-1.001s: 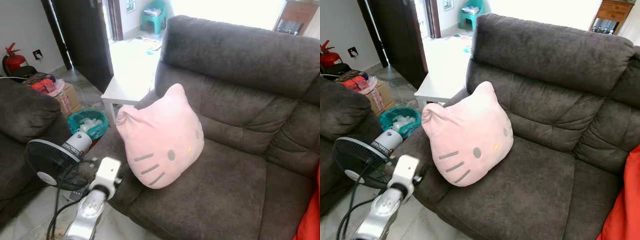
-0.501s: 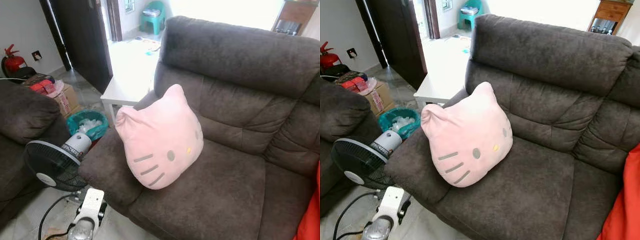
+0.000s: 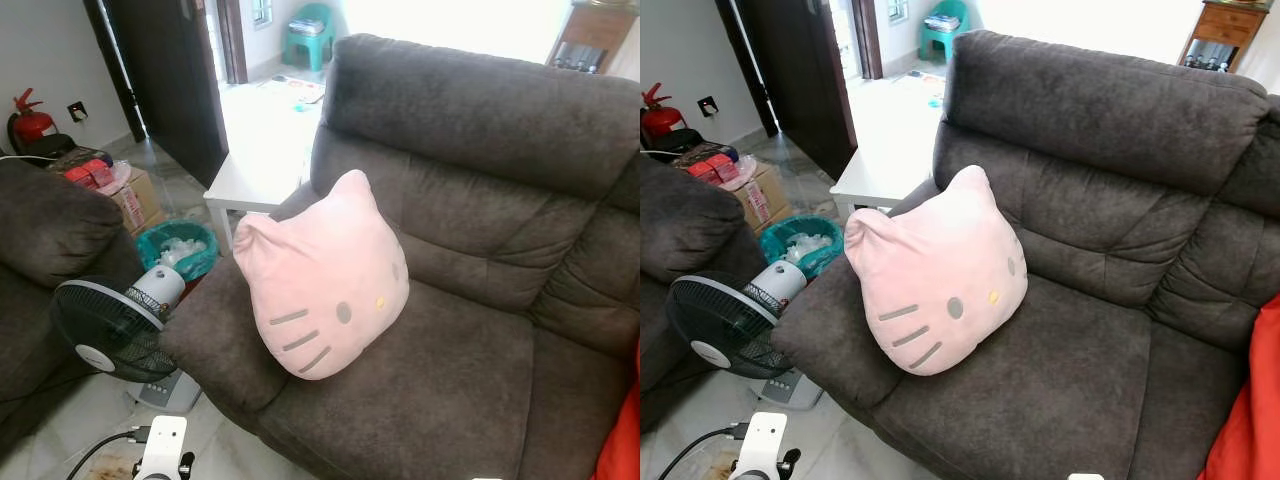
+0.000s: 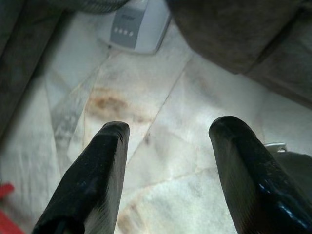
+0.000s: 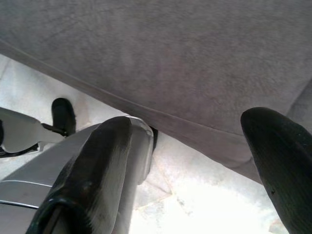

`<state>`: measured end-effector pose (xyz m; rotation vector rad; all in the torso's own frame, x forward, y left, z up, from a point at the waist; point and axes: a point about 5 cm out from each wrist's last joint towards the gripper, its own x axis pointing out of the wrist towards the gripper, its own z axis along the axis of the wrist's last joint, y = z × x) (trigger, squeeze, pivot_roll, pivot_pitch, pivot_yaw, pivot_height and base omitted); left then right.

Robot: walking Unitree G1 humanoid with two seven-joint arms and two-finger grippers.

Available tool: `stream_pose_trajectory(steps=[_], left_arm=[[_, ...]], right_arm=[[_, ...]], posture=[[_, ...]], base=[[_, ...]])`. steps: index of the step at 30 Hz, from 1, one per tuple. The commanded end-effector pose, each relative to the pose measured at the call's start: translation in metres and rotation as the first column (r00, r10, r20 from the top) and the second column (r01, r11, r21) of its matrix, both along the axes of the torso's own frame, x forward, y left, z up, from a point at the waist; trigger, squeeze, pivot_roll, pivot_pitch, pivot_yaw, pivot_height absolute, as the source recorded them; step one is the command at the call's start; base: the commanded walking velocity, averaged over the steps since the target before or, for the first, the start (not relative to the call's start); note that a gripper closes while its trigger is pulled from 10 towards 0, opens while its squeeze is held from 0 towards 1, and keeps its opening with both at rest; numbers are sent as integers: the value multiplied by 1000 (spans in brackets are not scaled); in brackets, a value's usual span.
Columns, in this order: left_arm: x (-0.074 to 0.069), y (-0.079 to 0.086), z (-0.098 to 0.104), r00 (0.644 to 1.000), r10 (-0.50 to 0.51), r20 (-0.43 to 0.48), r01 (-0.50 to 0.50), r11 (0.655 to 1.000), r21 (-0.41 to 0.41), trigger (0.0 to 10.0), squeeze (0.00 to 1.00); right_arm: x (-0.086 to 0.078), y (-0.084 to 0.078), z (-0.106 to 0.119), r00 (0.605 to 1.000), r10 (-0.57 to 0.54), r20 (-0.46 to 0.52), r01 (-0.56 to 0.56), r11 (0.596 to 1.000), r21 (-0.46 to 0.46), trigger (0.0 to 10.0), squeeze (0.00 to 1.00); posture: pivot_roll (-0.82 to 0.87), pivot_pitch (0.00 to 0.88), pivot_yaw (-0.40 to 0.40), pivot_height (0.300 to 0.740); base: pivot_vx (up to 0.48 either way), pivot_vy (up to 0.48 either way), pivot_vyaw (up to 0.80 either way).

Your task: Move the pillow to the sofa from floor

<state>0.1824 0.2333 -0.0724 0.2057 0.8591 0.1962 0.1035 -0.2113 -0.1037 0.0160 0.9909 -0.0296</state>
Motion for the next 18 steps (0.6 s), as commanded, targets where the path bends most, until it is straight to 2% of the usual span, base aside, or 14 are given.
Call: stream_pose_trajectory(steps=[1, 8, 18], left_arm=[[-6, 5, -2, 999, 38, -19, -38, 999, 3, 10000, 0], [-6, 1, -4, 999, 44, -26, -44, 999, -14, 10000, 0], [-7, -12, -9, 997, 19, -75, -22, 999, -41, 10000, 0]], right_arm=[[-2, 3, -1, 1000, 4, -11, -3, 1000, 15, 10000, 0], [-2, 5, -2, 998, 57, -23, -57, 998, 17, 10000, 0], [-2, 0, -1, 998, 57, -22, -56, 998, 6, 10000, 0]], posture=[[74, 0, -28, 740], [67, 0, -31, 740], [54, 0, -42, 740]], base=[[0, 0, 0], [0, 0, 0], [0, 0, 0]])
